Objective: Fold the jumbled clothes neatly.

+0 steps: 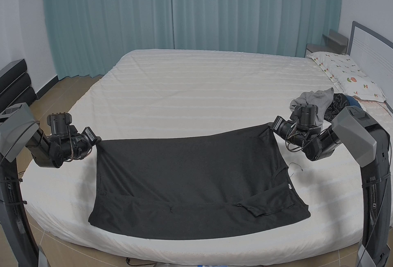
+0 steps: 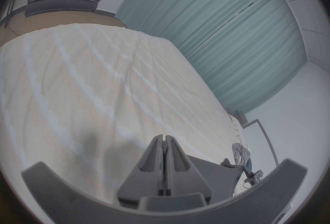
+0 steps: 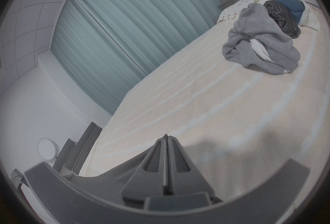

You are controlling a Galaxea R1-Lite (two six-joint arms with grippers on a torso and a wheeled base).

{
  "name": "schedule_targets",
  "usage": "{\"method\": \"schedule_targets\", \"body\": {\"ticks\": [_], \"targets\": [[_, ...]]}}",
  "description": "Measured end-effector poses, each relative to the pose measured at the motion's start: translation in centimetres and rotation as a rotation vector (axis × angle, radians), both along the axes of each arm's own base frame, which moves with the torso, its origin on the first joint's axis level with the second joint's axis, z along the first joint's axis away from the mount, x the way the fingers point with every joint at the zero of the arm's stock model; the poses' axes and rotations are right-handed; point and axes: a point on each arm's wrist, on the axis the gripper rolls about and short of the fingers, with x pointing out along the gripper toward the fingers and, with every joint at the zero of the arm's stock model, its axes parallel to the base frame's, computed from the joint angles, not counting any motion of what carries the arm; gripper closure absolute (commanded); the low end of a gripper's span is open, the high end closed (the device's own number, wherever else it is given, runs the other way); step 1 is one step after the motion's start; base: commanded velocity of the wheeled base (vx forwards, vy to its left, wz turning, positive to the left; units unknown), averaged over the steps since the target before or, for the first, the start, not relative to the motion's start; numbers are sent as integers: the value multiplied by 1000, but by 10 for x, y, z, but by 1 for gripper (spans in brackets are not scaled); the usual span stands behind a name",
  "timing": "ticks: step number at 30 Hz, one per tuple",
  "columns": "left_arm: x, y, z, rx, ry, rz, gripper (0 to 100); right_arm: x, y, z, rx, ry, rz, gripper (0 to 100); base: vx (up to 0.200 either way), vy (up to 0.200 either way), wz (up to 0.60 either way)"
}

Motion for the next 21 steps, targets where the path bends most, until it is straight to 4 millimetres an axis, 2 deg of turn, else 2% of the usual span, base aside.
{"method": "schedule_targets", "body": {"ticks": [7, 21], "targets": [[-10, -1, -3, -3, 29, 0, 100, -16, -5, -3, 4, 51, 21, 100, 0, 0, 0], [-38, -4, -4, 59, 15, -32, 100, -73, -20, 6, 13, 145, 71, 100, 0, 0, 0]]}}
